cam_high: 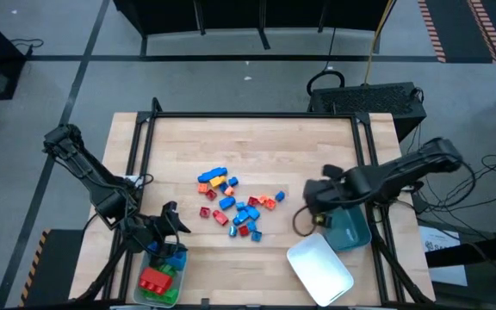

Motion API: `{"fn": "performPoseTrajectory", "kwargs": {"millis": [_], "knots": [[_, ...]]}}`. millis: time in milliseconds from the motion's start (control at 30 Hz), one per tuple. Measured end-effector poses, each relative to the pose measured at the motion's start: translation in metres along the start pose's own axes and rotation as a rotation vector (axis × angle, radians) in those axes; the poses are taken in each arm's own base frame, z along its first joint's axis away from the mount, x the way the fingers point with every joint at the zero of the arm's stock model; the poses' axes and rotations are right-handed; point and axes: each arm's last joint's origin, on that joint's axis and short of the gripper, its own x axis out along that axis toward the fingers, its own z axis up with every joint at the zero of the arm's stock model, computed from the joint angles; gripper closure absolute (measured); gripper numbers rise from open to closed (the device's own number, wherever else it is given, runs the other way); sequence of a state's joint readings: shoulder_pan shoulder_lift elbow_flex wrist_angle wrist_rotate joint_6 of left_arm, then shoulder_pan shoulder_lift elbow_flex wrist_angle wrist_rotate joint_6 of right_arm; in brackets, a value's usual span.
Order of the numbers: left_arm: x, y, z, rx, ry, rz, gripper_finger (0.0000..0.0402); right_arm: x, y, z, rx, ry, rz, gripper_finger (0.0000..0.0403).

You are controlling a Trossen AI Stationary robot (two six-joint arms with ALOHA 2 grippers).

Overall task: Sort blocks by size
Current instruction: Put the big square red game piece into the blue bin, then put the small square blue game piece into the white bin

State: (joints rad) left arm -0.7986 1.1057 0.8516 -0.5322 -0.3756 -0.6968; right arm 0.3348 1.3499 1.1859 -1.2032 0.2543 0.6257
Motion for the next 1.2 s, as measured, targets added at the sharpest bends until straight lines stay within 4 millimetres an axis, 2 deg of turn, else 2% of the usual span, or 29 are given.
{"fn": "performPoseTrajectory", "kwargs": {"millis": [167,367,433,500,633,733,833,1000,1100,1200], "knots": [[0.0,0.0,0.0,0.002,0.0,0.0,0.0141,0.009,-0.011,-0.027,0.17,0.105,0.01,0.0293],[0.0,0.0,0.0,0.003,0.0,0.0,0.0141,0.031,-0.014,-0.046,0.249,0.273,-0.004,0.0291],[0.0,0.0,0.0,0.003,0.0,0.0,0.0141,0.037,-0.015,-0.051,0.266,0.309,-0.013,0.0261],[0.0,0.0,0.0,0.003,0.0,0.0,0.0141,0.041,-0.016,-0.054,0.289,0.325,-0.03,0.0215],[0.0,0.0,0.0,0.003,0.0,0.0,0.0141,0.041,-0.016,-0.054,0.287,0.357,-0.001,0.0136],[0.0,0.0,0.0,0.003,0.0,0.0,0.0141,0.035,-0.015,-0.049,0.281,0.337,0.026,0.0115],[0.0,0.0,0.0,0.003,0.0,0.0,0.0141,0.024,-0.012,-0.038,0.265,0.283,0.076,0.0116],[0.0,0.0,0.0,0.003,-0.006,0.007,0.0141,-0.005,-0.003,0.001,0.245,-0.016,0.236,0.0132],[0.0,0.0,0.0,0.004,-0.006,0.007,0.0141,-0.017,0.003,0.026,0.136,-0.24,0.266,0.0138],[0.0,0.0,0.0,0.002,-0.006,0.007,0.0141,-0.009,0.008,0.044,-0.037,-0.309,0.152,0.0143]]}}
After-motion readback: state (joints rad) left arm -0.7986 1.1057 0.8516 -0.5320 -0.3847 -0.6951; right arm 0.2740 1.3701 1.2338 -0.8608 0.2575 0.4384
